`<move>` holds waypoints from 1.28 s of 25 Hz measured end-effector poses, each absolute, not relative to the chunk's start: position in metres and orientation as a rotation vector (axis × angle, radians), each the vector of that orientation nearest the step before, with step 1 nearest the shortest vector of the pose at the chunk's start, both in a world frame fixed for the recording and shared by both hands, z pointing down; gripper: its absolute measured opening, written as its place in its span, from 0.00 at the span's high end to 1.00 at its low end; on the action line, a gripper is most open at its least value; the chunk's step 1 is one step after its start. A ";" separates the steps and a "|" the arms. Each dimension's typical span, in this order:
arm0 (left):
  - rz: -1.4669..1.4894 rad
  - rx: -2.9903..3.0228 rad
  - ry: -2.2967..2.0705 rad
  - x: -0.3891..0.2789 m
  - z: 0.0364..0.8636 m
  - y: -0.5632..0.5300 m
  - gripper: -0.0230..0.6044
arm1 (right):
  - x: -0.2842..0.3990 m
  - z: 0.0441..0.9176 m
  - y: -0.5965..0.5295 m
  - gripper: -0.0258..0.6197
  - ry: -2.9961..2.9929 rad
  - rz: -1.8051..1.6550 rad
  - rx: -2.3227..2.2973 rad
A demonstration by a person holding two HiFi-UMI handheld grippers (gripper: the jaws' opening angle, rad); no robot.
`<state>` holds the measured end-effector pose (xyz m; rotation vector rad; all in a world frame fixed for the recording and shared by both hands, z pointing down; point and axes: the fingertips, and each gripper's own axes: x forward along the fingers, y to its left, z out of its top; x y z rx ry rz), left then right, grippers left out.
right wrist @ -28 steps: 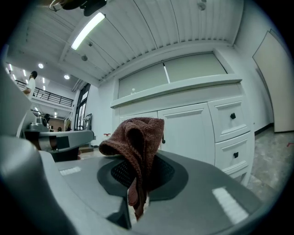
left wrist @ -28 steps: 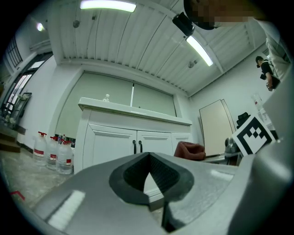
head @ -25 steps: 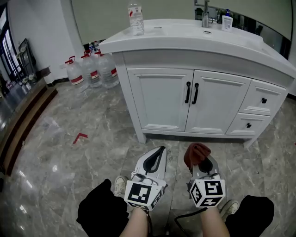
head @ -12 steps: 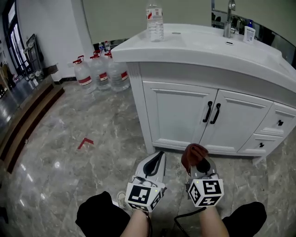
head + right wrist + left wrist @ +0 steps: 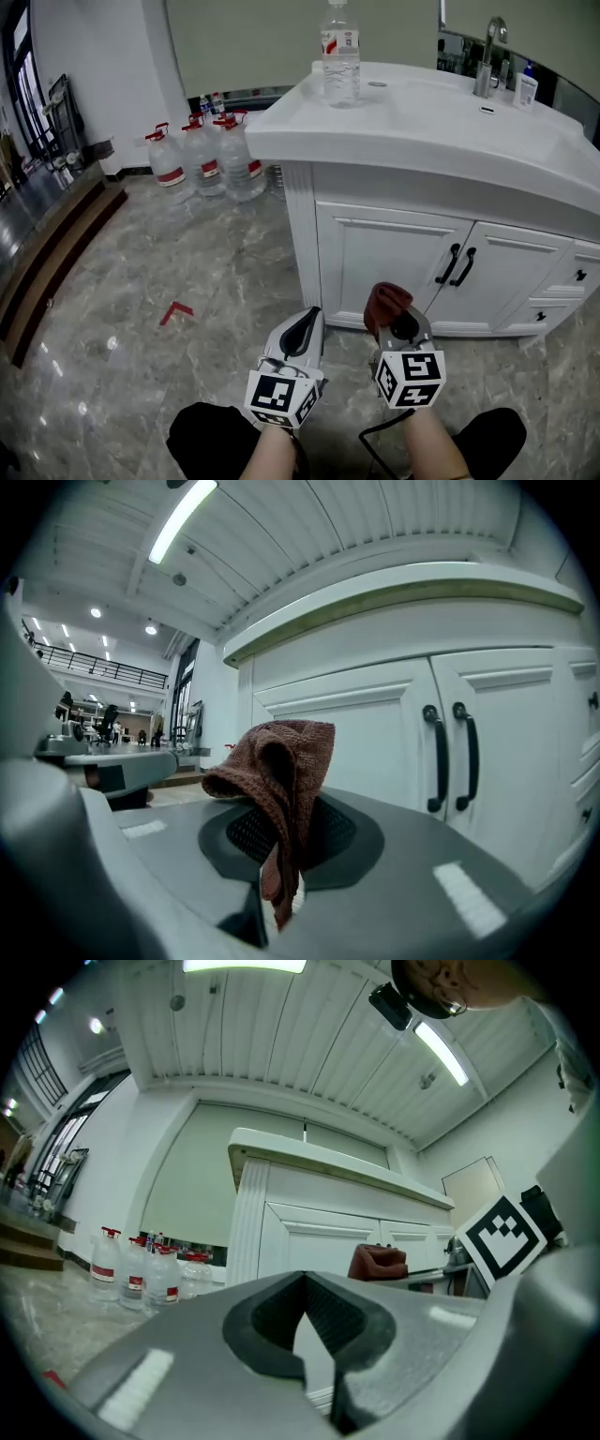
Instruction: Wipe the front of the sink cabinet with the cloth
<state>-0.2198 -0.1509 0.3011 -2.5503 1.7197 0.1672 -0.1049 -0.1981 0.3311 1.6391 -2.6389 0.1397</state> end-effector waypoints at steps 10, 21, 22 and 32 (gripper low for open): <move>0.132 -2.537 1.653 -0.262 0.281 -0.180 0.96 | -0.186 0.262 -0.259 0.84 -2.719 0.017 1.564; 0.155 -2.576 1.619 -0.271 0.284 -0.179 0.96 | -0.212 0.245 -0.277 0.84 -2.698 0.020 1.561; 0.155 -2.584 1.612 -0.266 0.285 -0.179 0.96 | -0.207 0.244 -0.278 0.84 -2.695 0.028 1.565; 0.185 -2.634 1.544 -0.205 0.286 -0.179 0.96 | -0.127 0.240 -0.277 0.84 -2.629 0.016 1.643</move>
